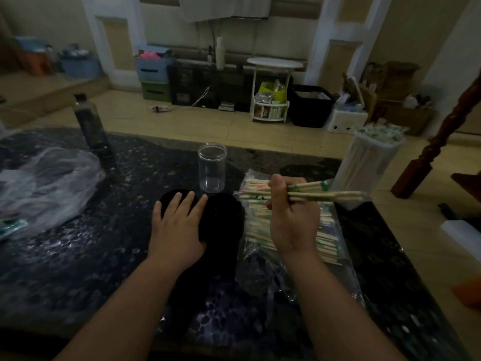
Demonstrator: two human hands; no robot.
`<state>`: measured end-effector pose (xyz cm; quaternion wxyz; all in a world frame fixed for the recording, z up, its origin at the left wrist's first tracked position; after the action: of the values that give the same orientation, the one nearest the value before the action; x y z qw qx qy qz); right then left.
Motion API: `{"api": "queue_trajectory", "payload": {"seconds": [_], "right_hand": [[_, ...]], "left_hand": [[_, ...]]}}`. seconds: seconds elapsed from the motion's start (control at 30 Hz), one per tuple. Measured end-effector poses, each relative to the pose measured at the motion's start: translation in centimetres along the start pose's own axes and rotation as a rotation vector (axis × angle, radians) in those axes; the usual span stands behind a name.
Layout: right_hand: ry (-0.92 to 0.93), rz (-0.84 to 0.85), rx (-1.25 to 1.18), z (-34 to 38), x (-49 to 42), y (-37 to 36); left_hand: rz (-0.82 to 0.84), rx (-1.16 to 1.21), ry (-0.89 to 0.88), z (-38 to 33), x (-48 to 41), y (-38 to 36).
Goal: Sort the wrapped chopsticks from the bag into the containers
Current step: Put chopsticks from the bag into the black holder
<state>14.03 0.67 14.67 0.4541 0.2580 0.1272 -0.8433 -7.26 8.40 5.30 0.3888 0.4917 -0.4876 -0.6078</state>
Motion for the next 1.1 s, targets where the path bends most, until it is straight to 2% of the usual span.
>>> {"api": "queue_trajectory", "payload": {"seconds": [0.1, 0.23, 0.3, 0.37, 0.43, 0.57, 0.7, 0.87, 0.97, 1.1], "right_hand": [[-0.127, -0.017, -0.011, -1.3, 0.2, -0.4], [-0.154, 0.009, 0.014, -1.7, 0.0, -1.1], [-0.23, 0.111, 0.034, -3.2, -0.1, -2.5], [-0.377, 0.28, 0.051, -5.5, 0.7, -4.7], [-0.473, 0.331, 0.081, -7.4, 1.3, -5.2], [-0.413, 0.232, 0.052, -6.8, 0.9, -4.1], [-0.424, 0.297, 0.068, -7.2, 1.3, -4.7], [-0.44, 0.292, 0.116, -7.2, 1.3, -2.8], [-0.523, 0.398, 0.181, -7.3, 1.7, -1.9], [-0.643, 0.641, 0.218, -7.5, 3.8, -2.1]], "left_hand": [[0.0, -0.001, -0.001, 0.0, 0.0, 0.0], [-0.011, -0.007, -0.015, -0.3, 0.0, 0.2], [-0.01, -0.005, -0.023, -0.3, 0.0, 0.1], [-0.009, 0.003, -0.021, -0.3, 0.0, 0.0], [-0.011, 0.008, -0.02, -0.3, 0.0, 0.0], [-0.009, 0.006, -0.022, -0.2, 0.0, -0.1], [-0.016, 0.007, -0.023, -0.2, 0.0, 0.1], [-0.034, 0.007, -0.023, -0.5, 0.0, 0.4], [-0.02, -0.001, -0.021, -0.6, 0.0, 0.5], [0.013, 0.004, -0.005, -0.6, -0.1, 0.3]]}}
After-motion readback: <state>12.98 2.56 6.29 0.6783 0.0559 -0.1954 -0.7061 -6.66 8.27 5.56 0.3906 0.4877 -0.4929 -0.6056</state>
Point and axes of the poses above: each hand's wrist, its own x-axis away from the middle knuckle, its own y-axis out of the back of the hand, z = x × y, the point moved 10 cm from there along -x, towards the middle knuckle, and after that the axes turned 6 degrees about -x, right-handed, at the moved point
